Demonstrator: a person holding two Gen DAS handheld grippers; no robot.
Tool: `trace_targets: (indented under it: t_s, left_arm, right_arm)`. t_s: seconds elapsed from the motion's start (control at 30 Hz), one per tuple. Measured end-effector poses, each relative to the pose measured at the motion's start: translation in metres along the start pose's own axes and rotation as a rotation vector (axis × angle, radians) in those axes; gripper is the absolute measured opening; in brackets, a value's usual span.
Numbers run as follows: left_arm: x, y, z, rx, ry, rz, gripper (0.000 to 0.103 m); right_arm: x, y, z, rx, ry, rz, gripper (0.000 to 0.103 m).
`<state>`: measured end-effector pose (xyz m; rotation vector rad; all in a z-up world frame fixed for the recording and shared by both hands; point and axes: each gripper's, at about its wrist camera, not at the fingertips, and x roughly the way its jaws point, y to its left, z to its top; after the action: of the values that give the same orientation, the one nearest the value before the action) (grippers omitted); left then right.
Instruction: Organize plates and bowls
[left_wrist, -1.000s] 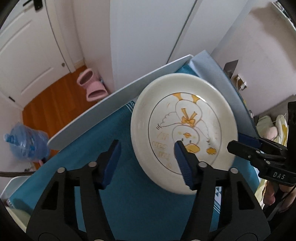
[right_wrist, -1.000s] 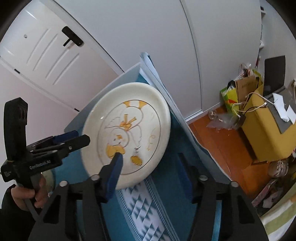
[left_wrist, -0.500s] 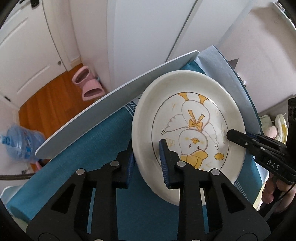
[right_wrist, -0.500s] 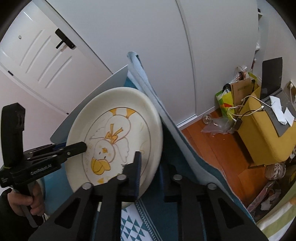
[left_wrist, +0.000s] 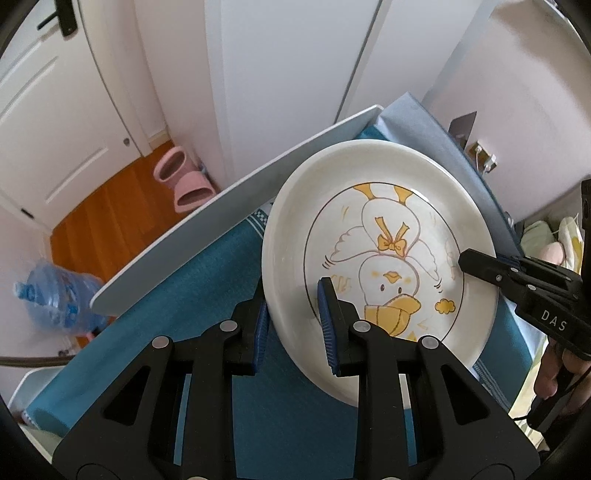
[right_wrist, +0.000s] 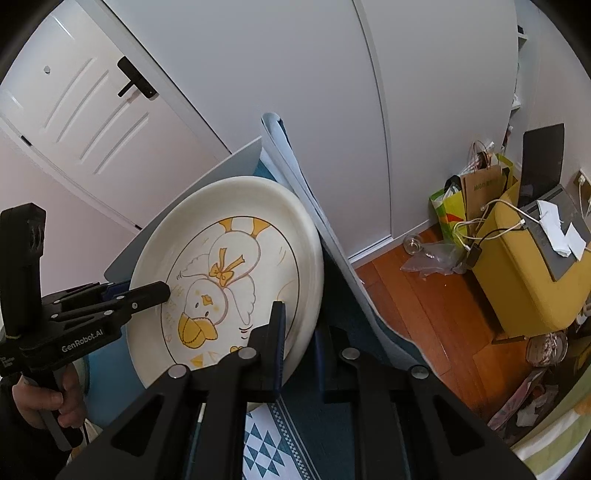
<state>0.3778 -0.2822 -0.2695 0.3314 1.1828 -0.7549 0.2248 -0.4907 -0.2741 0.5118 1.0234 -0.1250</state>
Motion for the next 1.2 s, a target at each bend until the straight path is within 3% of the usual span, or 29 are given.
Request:
trace_targets:
  t_s: [0.2, 0.5, 0.9, 1.2]
  left_arm:
    - [-0.032, -0.002, -0.005, -0.006, -0.050, 0.007, 0.022]
    - [-0.112, -0.002, -0.040, -0.075, -0.142, 0.036, 0.022]
    - [-0.210, 0.011, -0.135, -0.211, -0.249, 0.108, 0.022]
    - [-0.245, 0.039, -0.218, -0.382, -0.255, 0.205, 0.022]
  right_arm:
    - [-0.024, 0.011, 0.002, -0.031, -0.035, 0.005, 0.013]
    - [-0.080, 0.046, -0.005, -0.111, -0.069, 0.032, 0.013]
    - [-0.132, 0.112, -0.063, -0.241, -0.061, 0.118, 0.013]
    - [-0.124, 0.162, -0.108, -0.377, 0.019, 0.219, 0.013]
